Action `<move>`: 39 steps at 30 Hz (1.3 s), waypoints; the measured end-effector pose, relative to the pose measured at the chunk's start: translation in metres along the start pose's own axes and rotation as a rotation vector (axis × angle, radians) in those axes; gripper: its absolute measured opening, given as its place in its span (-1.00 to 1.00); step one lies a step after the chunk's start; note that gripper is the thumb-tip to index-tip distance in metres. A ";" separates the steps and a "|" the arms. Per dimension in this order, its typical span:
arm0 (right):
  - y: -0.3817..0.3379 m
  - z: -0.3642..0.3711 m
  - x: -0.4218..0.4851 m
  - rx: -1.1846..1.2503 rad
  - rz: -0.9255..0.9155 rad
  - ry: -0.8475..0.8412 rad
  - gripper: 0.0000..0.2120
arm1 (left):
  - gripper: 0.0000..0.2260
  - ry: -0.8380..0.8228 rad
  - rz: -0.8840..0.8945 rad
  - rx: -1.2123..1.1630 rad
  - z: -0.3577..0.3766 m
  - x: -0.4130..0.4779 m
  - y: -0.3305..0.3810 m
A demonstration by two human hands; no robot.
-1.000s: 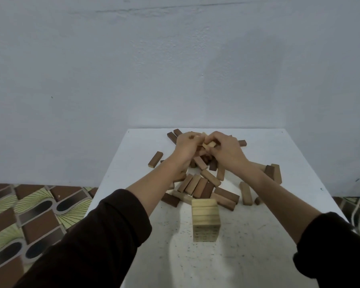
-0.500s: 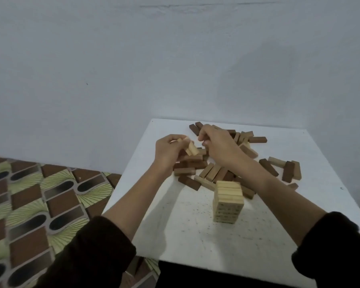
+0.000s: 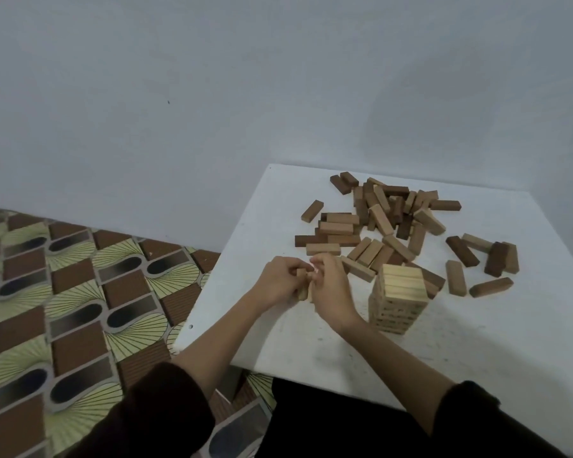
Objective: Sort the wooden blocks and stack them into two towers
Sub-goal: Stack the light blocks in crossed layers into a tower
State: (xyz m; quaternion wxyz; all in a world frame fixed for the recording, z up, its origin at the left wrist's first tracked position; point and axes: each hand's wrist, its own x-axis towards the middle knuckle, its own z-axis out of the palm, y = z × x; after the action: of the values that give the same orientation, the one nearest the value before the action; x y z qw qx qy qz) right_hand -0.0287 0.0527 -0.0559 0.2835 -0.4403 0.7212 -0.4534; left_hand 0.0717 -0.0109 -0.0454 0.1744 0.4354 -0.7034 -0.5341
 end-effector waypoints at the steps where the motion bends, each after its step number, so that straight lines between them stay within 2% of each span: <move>1: 0.004 0.001 0.000 -0.017 -0.038 0.012 -0.72 | -0.85 -0.005 0.007 0.024 -0.001 0.000 0.000; 6: 0.015 0.002 0.003 -0.041 -0.180 -0.006 -0.71 | -0.80 0.011 0.139 0.342 -0.003 0.006 0.002; 10: 0.021 0.001 0.003 -0.096 -0.258 -0.017 -0.83 | -0.74 0.076 0.184 0.396 -0.003 0.008 -0.009; 14: 0.022 -0.002 0.000 -0.225 -0.306 0.070 -0.80 | -0.68 0.060 0.241 0.379 -0.004 0.003 -0.013; 17: 0.022 -0.006 -0.005 -0.250 -0.237 0.047 -0.81 | -0.62 -0.030 0.319 0.388 -0.002 -0.002 -0.020; 19: 0.022 -0.008 -0.009 -0.254 -0.162 -0.001 -0.79 | -0.62 -0.025 0.361 0.388 -0.002 -0.003 -0.024; 23: 0.023 -0.012 -0.017 -0.234 -0.103 -0.053 -0.62 | -0.66 0.011 0.376 0.415 -0.006 -0.001 -0.028; 26: 0.025 -0.013 -0.021 -0.258 -0.094 -0.093 -0.52 | -0.60 0.024 0.393 0.496 -0.006 -0.001 -0.032; 31: 0.028 -0.013 -0.020 -0.248 -0.079 -0.130 -0.45 | -0.37 -0.022 0.322 0.331 -0.005 -0.009 -0.032; 35: 0.029 -0.012 -0.015 -0.222 -0.099 -0.119 -0.50 | -0.38 -0.048 0.344 0.277 -0.003 -0.011 -0.030; 39: 0.035 -0.014 -0.017 -0.249 -0.149 -0.160 -0.45 | -0.38 -0.027 0.338 0.240 -0.001 -0.012 -0.033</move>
State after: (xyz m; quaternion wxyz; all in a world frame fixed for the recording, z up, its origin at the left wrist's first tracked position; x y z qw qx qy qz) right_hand -0.0457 0.0807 -0.0811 0.2488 -0.5592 0.7122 -0.3438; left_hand 0.0928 -0.0039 -0.0718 0.1990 0.3214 -0.8273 -0.4155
